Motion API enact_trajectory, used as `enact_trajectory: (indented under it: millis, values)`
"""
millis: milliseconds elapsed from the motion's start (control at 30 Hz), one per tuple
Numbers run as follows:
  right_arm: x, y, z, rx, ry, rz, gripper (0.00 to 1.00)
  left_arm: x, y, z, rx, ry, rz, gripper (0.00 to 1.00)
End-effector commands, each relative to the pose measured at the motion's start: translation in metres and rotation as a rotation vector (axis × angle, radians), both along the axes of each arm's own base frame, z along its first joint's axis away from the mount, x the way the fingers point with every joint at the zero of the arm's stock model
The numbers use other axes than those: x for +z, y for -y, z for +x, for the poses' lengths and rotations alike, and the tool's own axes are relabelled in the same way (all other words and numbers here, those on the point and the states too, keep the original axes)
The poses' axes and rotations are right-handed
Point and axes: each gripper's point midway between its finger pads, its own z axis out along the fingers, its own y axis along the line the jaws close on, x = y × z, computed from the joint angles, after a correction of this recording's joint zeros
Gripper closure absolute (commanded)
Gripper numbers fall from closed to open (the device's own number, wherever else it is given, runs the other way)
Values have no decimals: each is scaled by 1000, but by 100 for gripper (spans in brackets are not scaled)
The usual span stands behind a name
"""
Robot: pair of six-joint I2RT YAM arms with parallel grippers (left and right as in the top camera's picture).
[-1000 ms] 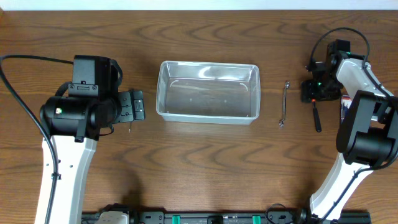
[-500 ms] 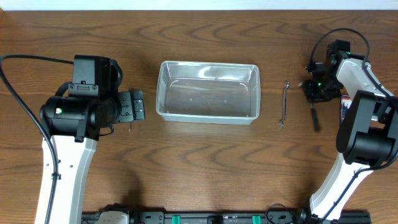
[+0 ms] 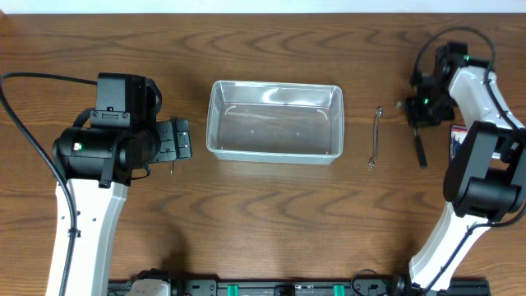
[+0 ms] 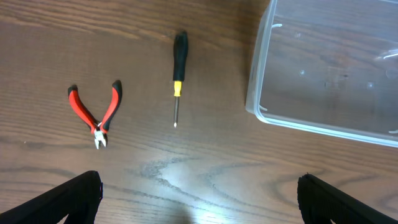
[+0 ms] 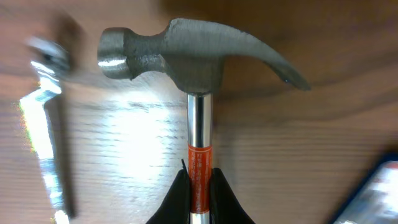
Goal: Pack container
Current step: 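Lower right gripper and grasp the hammer handle, then carry the hammer into the clear container and release it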
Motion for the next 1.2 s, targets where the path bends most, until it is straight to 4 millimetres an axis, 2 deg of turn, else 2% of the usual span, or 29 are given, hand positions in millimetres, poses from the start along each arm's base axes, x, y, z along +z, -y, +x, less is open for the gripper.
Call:
enact_trajectory:
  millis: [0, 100, 167, 233, 300, 367, 500, 633, 767, 933, 1033, 1167]
  values:
    - [103, -27, 38, 53, 266, -17, 99, 7, -4, 1, 19, 19, 5, 2]
    - [167, -72, 46, 226, 428, 0, 99, 7, -4, 1, 19, 19, 5, 2]
    - [195, -109, 42, 388, 504, -6, 99, 7, -4, 2, 19, 19, 5, 2]
    - [208, -151, 31, 582, 536, -20, 99, 7, -4, 1, 19, 19, 5, 2]
    - [207, -186, 18, 741, 526, -23, 99, 7, -4, 1, 19, 19, 5, 2]
    - [195, -224, 1, 929, 488, -21, 99, 7, -4, 2, 19, 19, 5, 2]
    - [166, -279, -22, 1189, 425, 13, 99, 7, -4, 2, 19, 19, 5, 2]
    - [126, -313, -31, 1366, 347, 28, 99, 7, -4, 1, 20, 19, 5, 2]
    - [80, -330, -34, 1414, 254, 79, 99, 7, -4, 1, 19, 20, 5, 2]
    - [27, -335, -39, 1410, 126, 140, 96, 6, -4, 0, 19, 14, 5, 2]
    - [9, -335, -41, 1399, 83, 151, 90, 6, -4, -1, 20, 8, 6, 2]
    - [1, -333, -42, 1396, 62, 154, 71, 5, -4, -3, 19, -1, 7, 2]
